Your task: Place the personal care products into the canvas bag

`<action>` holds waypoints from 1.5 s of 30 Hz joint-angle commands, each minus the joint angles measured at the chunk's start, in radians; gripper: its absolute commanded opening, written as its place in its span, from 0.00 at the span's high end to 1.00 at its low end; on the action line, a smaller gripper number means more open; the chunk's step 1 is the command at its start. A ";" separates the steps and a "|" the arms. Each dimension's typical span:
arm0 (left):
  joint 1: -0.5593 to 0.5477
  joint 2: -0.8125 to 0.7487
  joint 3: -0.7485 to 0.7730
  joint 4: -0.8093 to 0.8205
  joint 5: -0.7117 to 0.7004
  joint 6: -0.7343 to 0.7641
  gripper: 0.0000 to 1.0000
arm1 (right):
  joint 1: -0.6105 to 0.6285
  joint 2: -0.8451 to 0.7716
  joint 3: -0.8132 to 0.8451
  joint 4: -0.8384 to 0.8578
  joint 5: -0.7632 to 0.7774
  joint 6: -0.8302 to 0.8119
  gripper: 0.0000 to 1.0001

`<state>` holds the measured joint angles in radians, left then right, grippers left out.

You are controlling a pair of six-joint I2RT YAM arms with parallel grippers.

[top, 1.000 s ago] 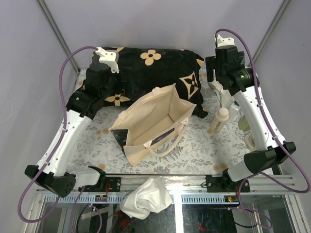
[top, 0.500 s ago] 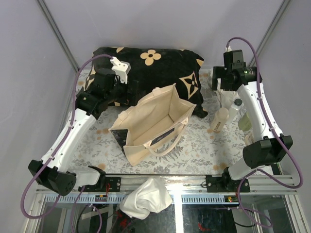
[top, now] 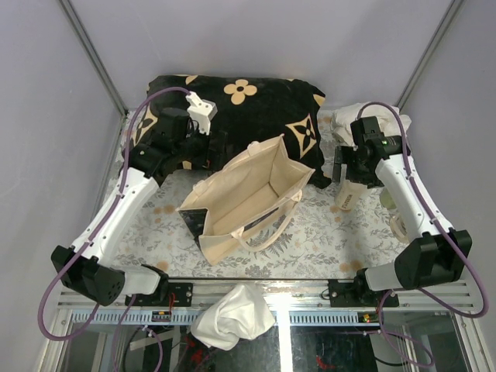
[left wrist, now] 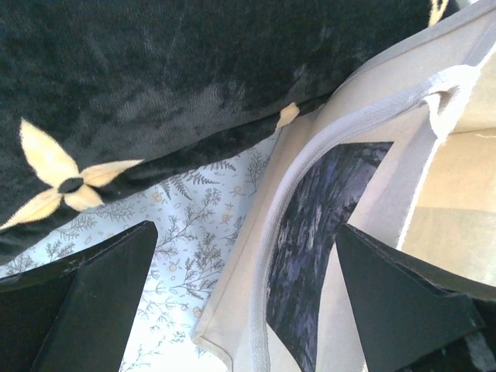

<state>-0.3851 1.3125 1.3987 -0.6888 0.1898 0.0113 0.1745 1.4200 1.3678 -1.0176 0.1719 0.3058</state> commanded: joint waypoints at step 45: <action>0.003 -0.033 0.185 0.054 0.040 -0.004 0.00 | 0.004 0.129 -0.190 0.322 0.126 -0.100 0.05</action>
<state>-0.3851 1.3056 1.5852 -0.6876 0.2031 0.0223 0.1749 1.5372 1.1790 -0.7391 0.2932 0.2291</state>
